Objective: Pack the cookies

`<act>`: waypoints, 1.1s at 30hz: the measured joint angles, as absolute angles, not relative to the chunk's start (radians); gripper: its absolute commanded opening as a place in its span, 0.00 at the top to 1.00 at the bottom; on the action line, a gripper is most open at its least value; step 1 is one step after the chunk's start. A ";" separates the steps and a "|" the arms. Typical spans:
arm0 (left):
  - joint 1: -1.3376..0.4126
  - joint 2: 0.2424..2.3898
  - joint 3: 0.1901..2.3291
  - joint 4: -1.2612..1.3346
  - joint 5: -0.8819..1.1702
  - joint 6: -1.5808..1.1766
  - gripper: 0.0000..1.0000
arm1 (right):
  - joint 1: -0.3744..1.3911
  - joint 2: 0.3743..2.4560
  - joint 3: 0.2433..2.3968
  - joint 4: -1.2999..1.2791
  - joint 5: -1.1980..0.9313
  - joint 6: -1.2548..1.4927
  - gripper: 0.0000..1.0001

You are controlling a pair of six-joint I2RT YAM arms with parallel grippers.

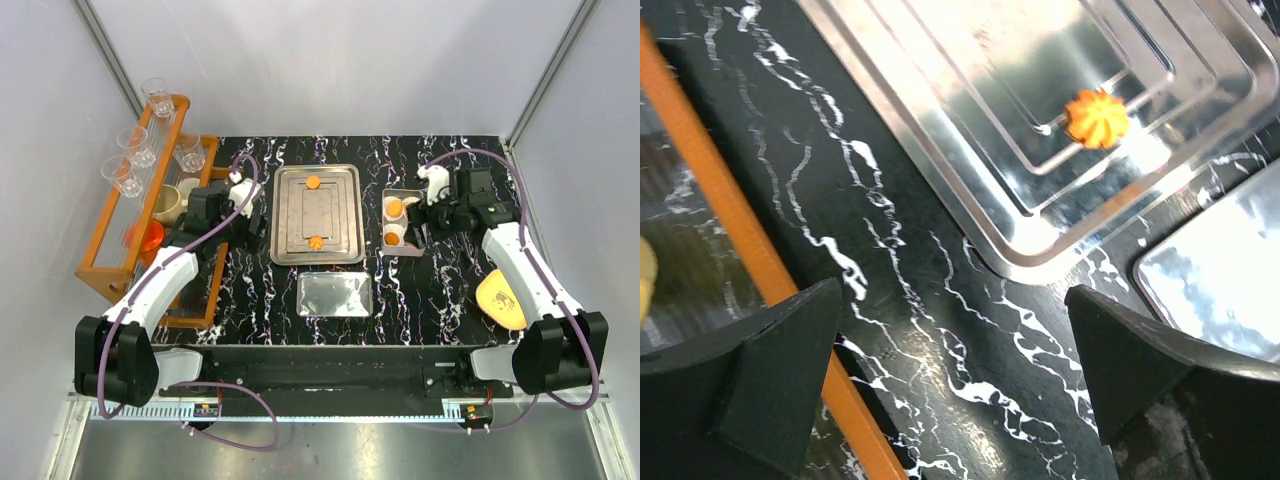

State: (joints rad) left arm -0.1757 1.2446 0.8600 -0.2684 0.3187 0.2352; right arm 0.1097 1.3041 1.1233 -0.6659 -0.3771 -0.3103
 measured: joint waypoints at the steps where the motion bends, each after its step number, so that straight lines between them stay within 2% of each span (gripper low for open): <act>1: -0.187 1.234 0.846 -0.273 0.329 0.249 0.01 | 0.137 1.305 1.117 -0.675 -0.390 -0.310 0.21; 6: -0.221 1.228 0.789 -0.284 0.349 0.283 0.01 | 0.242 1.333 1.080 -0.692 -0.410 -0.296 0.27; 15: -0.225 1.229 0.771 -0.265 0.352 0.290 0.01 | 0.419 1.520 1.011 -0.678 -0.376 -0.287 0.28; 25: -0.231 1.244 0.770 -0.239 0.353 0.290 0.01 | 0.551 1.633 1.011 -0.649 -0.327 -0.279 0.31; 33: -0.231 1.251 0.769 -0.221 0.359 0.297 0.01 | 0.593 1.700 1.026 -0.647 -0.286 -0.270 0.34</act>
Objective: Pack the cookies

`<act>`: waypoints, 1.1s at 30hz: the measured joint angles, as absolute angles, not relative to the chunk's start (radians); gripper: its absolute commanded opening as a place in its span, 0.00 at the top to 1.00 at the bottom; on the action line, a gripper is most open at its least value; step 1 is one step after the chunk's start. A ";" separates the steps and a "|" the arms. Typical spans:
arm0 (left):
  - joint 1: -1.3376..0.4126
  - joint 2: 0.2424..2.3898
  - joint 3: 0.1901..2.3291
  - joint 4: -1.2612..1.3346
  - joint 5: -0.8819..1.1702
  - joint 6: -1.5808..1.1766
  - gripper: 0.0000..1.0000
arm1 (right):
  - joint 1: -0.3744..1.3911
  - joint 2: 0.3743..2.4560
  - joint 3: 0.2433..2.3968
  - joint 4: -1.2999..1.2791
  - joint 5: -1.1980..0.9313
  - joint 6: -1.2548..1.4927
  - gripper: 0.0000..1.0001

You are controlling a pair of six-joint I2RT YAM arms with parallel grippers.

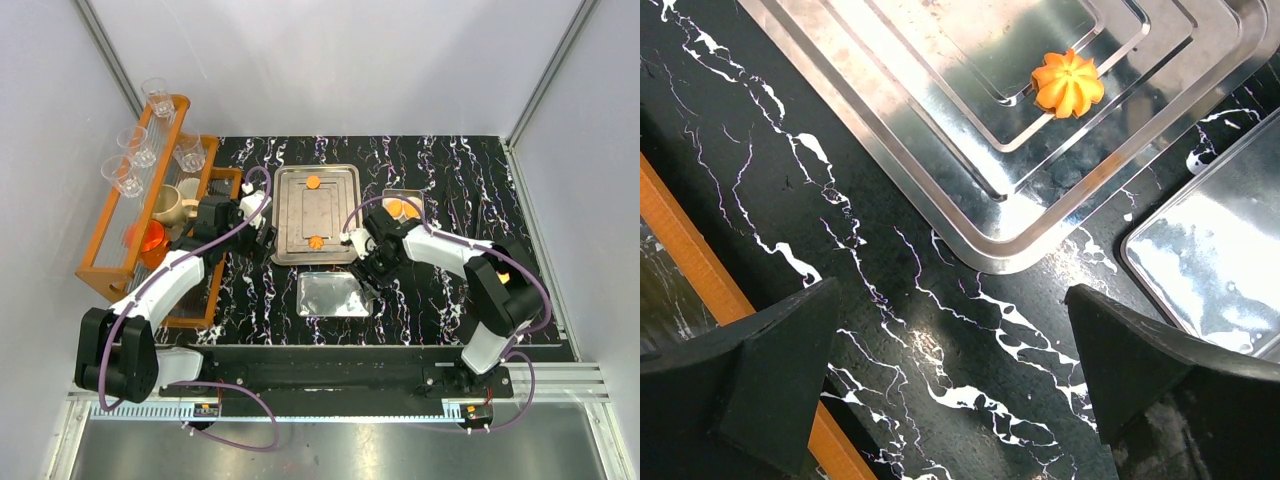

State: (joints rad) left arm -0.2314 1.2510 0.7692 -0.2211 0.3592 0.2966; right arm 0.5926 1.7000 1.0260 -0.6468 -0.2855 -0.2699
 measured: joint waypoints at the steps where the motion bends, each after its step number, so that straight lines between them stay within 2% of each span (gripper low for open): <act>1: -0.231 1.254 0.769 -0.217 0.360 0.299 0.01 | 0.596 1.707 1.030 -0.645 -0.279 -0.268 0.35; 8: -0.231 1.261 0.763 -0.212 0.363 0.310 0.01 | 0.608 1.747 1.065 -0.637 -0.263 -0.259 0.41; 16: -0.232 1.261 0.761 -0.208 0.365 0.315 0.01 | 0.668 1.779 1.094 -0.618 -0.173 -0.241 0.61; 25: -0.232 1.260 0.756 -0.207 0.370 0.318 0.01 | 0.694 1.808 1.124 -0.628 -0.088 -0.204 0.76; 33: -0.232 1.260 0.736 -0.206 0.371 0.319 0.01 | 0.695 1.826 1.152 -0.642 -0.042 -0.186 0.97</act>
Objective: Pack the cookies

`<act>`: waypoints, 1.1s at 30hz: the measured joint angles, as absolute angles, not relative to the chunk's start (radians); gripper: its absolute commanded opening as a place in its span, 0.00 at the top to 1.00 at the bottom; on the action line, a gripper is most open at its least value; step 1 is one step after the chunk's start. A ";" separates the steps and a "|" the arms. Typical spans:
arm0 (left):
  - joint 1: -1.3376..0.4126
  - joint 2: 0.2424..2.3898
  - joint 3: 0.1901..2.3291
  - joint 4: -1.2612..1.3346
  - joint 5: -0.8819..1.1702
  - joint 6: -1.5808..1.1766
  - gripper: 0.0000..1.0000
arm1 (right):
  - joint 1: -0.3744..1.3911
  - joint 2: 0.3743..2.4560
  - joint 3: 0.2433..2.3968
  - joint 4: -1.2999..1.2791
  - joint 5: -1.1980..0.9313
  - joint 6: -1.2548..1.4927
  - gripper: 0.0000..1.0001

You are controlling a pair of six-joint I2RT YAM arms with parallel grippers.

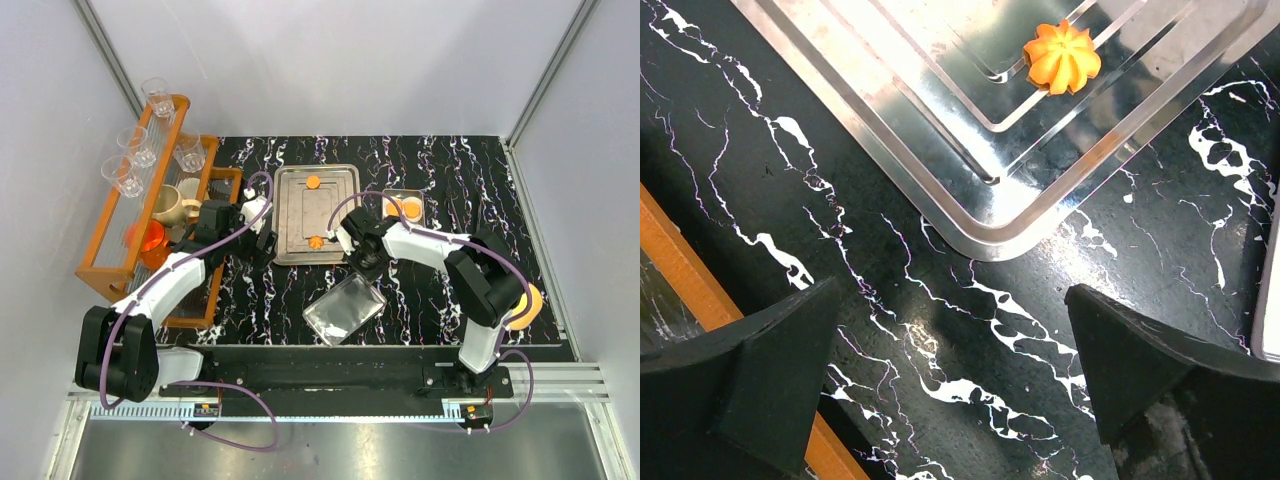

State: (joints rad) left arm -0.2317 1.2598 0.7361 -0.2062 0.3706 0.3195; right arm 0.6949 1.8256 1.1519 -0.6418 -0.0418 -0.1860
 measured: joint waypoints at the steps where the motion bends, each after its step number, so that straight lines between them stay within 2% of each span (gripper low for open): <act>1: -0.232 1.260 0.735 -0.206 0.371 0.319 0.01 | 0.695 1.827 1.154 -0.643 -0.034 -0.186 0.99; 11: -0.231 1.259 0.735 -0.208 0.399 0.334 0.01 | 0.695 1.821 1.159 -0.682 -0.021 -0.188 1.00; 17: -0.232 1.233 0.735 -0.215 0.514 0.353 0.01 | 0.695 1.748 1.179 -0.775 -0.017 -0.216 1.00; 23: -0.241 1.221 0.759 -0.236 0.654 0.366 0.01 | 0.695 1.613 1.303 -0.788 0.039 -0.242 1.00; 33: -0.294 1.281 0.935 -0.252 0.856 0.314 0.01 | 0.695 1.536 1.377 -0.731 0.149 -0.268 1.00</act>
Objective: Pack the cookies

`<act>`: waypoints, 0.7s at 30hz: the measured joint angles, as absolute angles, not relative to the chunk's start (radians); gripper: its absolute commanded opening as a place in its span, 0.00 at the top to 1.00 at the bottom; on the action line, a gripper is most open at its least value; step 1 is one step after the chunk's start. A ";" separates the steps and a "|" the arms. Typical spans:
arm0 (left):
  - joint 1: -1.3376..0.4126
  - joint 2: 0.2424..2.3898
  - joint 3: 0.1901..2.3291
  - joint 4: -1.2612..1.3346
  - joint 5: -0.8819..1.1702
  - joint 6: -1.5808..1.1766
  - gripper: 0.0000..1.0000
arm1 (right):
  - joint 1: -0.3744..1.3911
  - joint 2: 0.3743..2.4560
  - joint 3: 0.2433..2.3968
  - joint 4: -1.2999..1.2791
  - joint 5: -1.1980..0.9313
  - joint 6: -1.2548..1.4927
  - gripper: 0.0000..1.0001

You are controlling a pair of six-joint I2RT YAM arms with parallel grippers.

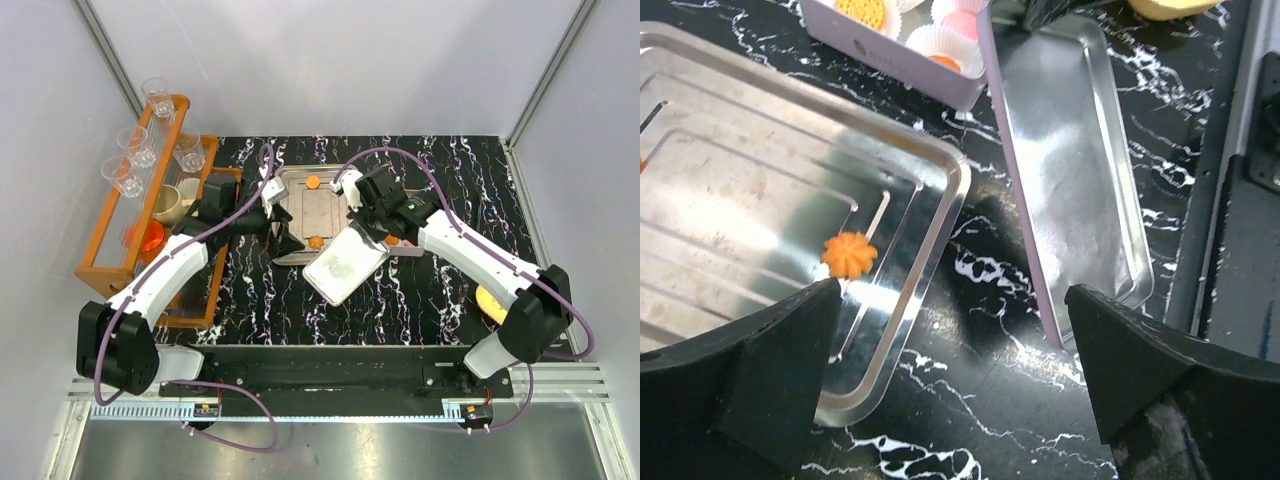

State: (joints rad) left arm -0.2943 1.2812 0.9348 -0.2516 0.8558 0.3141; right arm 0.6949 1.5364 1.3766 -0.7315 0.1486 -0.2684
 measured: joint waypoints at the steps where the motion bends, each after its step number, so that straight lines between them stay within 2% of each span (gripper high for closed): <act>1: -0.299 1.296 0.955 -0.252 0.868 0.303 0.01 | 0.695 1.536 1.377 -0.727 0.157 -0.269 1.00; 12: -0.390 1.460 1.092 -0.255 0.907 0.190 0.01 | 0.695 1.536 1.377 -0.654 0.251 -0.264 1.00; 21: -0.444 1.549 1.149 -0.252 0.852 0.161 0.02 | 0.695 1.534 1.377 -0.612 0.269 -0.241 1.00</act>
